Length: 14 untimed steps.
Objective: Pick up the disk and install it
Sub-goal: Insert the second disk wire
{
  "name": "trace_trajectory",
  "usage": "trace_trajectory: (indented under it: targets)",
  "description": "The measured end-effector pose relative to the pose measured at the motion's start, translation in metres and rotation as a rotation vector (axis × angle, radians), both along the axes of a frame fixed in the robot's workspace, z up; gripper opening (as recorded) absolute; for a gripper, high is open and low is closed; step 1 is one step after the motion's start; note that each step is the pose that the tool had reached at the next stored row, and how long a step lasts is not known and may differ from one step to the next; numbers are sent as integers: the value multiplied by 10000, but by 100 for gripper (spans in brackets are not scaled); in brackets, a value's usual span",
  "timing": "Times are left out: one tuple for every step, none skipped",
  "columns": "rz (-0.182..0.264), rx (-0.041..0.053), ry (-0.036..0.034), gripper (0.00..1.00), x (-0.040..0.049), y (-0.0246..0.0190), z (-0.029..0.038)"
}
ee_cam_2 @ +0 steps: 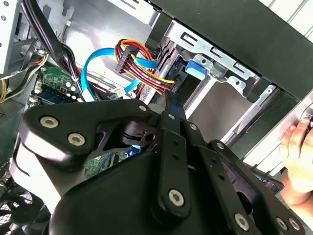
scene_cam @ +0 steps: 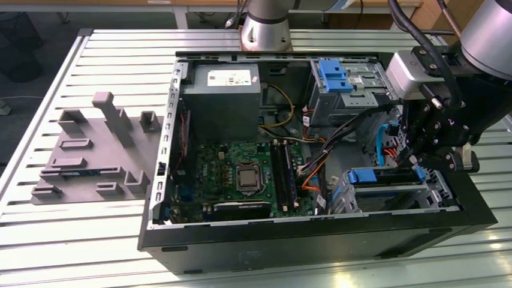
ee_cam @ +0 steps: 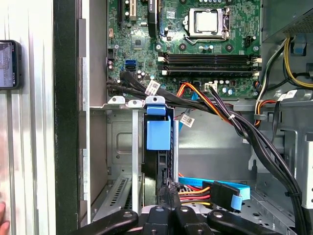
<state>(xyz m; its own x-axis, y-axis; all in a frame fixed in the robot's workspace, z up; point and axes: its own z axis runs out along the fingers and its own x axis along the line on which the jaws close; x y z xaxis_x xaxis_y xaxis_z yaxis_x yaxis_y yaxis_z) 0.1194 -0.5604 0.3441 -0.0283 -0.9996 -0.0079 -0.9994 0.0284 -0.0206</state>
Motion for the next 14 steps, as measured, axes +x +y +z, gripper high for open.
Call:
trace_trajectory:
  targets:
    - [0, 0, 0, 11, 0, 0, 0]
    - [0, 0, 0, 11, 0, 0, 0]
    - [1, 1, 1, 11, -5, 0, -1]
    - [2, 0, 1, 11, -24, 0, 0]
    - [0, 0, 1, 11, -42, 0, 0]
    - [0, 1, 0, 11, -56, 0, 0]
    - [1, 0, 0, 11, -71, 0, -1]
    - [1, 1, 0, 11, -87, 0, -1]
    - [0, 0, 1, 11, -95, -1, 0]
    - [0, -3, 1, 11, -98, -1, 11]
    - [0, 0, 2, 11, -100, 0, 35]
    - [1, 0, 3, 11, -100, 0, 67]
    - [1, 0, 6, 11, -101, 0, 100]
    - [1, -1, 8, 11, -102, 0, 132]
